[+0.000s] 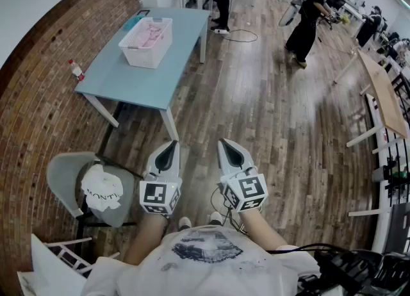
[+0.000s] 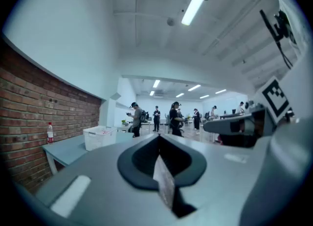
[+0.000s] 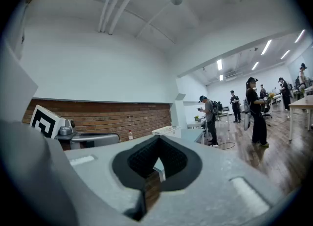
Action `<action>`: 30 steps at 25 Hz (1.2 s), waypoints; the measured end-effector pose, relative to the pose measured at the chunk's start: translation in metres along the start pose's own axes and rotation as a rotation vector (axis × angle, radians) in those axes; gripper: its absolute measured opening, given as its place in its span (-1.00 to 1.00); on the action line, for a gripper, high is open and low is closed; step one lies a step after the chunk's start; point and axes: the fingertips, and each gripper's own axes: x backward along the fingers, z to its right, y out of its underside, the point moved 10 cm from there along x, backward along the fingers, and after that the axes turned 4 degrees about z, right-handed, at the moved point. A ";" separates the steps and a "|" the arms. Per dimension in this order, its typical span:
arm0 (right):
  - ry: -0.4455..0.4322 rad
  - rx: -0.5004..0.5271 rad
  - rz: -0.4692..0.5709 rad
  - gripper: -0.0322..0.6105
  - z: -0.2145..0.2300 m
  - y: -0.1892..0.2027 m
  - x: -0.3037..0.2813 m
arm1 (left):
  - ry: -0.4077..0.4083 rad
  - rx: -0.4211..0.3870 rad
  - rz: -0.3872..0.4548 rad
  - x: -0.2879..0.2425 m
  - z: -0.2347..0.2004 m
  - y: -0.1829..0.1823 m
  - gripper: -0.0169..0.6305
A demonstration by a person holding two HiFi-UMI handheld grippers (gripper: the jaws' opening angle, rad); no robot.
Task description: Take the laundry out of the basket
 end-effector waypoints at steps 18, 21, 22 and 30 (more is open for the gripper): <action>0.031 -0.050 0.036 -0.91 0.039 -0.014 0.053 | 0.054 -0.043 0.017 -0.018 0.064 -0.009 -0.98; 0.003 -0.048 0.015 -0.91 0.062 -0.009 0.058 | 0.038 -0.052 0.033 -0.029 0.081 -0.005 -0.98; -0.005 -0.050 0.009 -0.91 0.070 -0.006 0.058 | 0.030 -0.051 0.037 -0.034 0.085 -0.003 -0.98; -0.056 -0.070 -0.012 -0.91 0.112 0.002 0.029 | -0.010 -0.033 -0.004 -0.076 0.084 0.012 -0.98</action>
